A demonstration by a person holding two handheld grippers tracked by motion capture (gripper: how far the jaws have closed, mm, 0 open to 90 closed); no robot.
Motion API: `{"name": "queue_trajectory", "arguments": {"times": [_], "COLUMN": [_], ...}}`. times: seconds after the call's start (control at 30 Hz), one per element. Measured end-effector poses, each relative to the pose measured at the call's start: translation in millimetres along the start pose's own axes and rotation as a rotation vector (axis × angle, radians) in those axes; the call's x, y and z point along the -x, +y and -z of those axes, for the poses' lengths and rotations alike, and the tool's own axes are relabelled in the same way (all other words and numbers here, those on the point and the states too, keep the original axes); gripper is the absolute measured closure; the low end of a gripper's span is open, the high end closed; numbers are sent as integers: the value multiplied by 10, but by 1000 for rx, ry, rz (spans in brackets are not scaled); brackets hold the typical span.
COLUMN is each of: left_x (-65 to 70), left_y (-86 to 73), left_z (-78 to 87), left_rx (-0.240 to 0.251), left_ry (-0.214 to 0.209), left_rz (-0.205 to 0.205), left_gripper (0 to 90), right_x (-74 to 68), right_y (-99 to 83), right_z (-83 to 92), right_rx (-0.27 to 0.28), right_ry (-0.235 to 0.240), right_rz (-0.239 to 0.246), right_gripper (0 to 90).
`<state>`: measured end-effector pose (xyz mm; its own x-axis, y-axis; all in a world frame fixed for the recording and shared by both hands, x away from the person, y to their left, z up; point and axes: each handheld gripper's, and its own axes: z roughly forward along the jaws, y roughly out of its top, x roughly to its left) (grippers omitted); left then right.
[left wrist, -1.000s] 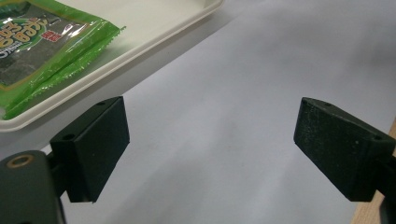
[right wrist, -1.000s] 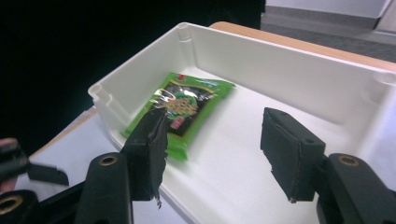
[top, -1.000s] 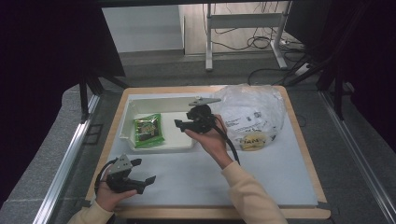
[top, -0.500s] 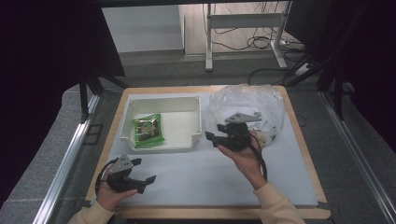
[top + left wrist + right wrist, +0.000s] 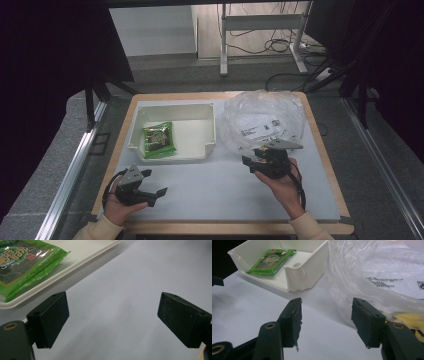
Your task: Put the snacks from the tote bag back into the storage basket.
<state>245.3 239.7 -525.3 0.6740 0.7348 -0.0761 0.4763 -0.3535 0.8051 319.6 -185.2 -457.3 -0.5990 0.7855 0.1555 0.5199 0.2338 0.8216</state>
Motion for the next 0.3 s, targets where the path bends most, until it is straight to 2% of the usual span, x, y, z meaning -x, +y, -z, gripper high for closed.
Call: {"name": "queue_trajectory", "arguments": {"times": [0.3], "left_x": [0], "left_y": [1], "left_z": [-4], "left_rx": [0], "left_ry": [-12], "left_rz": [-4], "left_gripper": [103], "right_x": [-47], "right_y": [-17], "right_z": [-1], "right_rx": [6], "right_ry": [7], "right_rz": [17], "right_gripper": [414]}}
